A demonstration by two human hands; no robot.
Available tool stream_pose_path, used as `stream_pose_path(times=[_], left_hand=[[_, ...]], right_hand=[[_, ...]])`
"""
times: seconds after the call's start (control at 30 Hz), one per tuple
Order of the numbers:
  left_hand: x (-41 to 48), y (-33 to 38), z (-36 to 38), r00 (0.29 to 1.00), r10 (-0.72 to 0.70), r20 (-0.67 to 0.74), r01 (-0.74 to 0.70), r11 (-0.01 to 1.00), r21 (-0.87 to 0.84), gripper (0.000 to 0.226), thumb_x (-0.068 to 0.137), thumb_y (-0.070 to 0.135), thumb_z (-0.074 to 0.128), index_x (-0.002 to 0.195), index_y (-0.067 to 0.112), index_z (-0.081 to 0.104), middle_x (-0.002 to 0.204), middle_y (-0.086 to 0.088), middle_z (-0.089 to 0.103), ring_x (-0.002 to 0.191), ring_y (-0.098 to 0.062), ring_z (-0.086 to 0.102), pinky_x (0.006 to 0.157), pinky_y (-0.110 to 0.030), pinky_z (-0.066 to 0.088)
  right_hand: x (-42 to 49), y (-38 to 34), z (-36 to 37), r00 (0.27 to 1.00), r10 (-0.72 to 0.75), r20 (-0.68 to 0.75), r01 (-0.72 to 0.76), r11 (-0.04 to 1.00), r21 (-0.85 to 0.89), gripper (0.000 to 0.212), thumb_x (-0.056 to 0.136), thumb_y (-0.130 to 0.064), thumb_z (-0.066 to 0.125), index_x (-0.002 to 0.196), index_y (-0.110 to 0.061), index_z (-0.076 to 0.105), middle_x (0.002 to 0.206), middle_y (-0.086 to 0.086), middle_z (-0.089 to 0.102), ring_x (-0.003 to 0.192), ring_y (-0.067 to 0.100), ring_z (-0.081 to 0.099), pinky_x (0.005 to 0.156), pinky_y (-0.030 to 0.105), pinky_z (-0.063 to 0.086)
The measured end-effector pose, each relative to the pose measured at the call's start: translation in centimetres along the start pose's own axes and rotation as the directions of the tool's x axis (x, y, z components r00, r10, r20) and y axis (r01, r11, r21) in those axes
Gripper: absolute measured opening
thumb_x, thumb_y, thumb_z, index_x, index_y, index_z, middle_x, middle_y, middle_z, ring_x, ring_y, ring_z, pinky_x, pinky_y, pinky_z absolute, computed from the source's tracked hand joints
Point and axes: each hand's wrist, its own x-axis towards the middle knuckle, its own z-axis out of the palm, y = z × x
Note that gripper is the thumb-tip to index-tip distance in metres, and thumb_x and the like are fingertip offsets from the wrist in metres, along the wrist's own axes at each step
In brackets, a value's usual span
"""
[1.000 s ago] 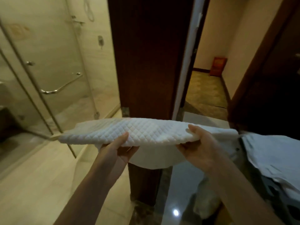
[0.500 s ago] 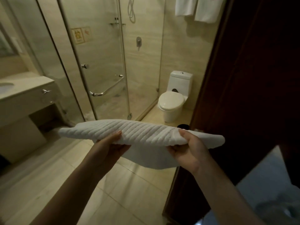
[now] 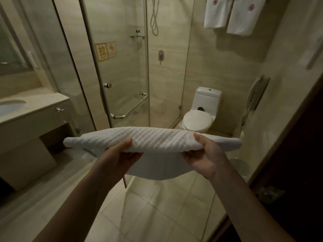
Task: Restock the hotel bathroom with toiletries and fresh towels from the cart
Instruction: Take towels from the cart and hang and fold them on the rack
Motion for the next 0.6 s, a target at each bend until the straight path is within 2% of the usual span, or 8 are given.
stream_pose_path(times=[0.2,0.33,0.47,0.6], left_hand=[[8.9,1.5,1.3,1.000,-0.005,0.028,0.007,0.998,-0.065,0.039,0.094,0.007,0.043,0.133,0.004,0.045,0.123,-0.020,0.059,0.107,-0.028,0.060,0.065,-0.029,0.059],[16.5,2.9,2.3,0.999,-0.041,0.022,0.043,0.996,-0.072,0.043,0.092,0.006,0.045,0.135,0.004,0.042,0.123,-0.021,0.059,0.110,-0.030,0.059,0.072,-0.034,0.058],[24.0,4.4,3.3,0.998,-0.054,0.028,0.056,0.996,-0.073,0.043,0.090,0.005,0.045,0.133,0.002,0.044,0.125,-0.021,0.058,0.113,-0.031,0.057,0.075,-0.037,0.056],[30.6,5.5,4.4,0.995,-0.066,0.069,0.071,0.995,-0.068,0.039,0.092,0.006,0.042,0.131,0.000,0.046,0.123,-0.021,0.059,0.110,-0.029,0.058,0.076,-0.035,0.055]], right_hand=[[8.3,-3.2,1.6,0.999,-0.031,0.021,0.030,0.998,0.052,0.022,0.093,-0.012,0.047,0.111,0.000,0.052,0.105,0.020,0.061,0.100,0.033,0.057,0.095,0.041,0.043],[15.0,-6.1,2.8,0.999,-0.038,0.015,0.036,0.992,0.118,0.034,0.092,-0.013,0.048,0.125,-0.002,0.048,0.117,0.022,0.059,0.107,0.034,0.056,0.095,0.042,0.044],[20.8,-8.8,4.5,0.997,-0.071,-0.002,0.071,0.985,0.155,0.033,0.092,-0.011,0.049,0.124,-0.002,0.048,0.112,0.021,0.060,0.101,0.033,0.058,0.090,0.042,0.046],[25.5,-11.7,5.9,0.995,-0.094,-0.042,0.100,0.983,0.155,0.033,0.092,-0.010,0.050,0.123,-0.001,0.048,0.118,0.023,0.058,0.107,0.034,0.056,0.092,0.043,0.046]])
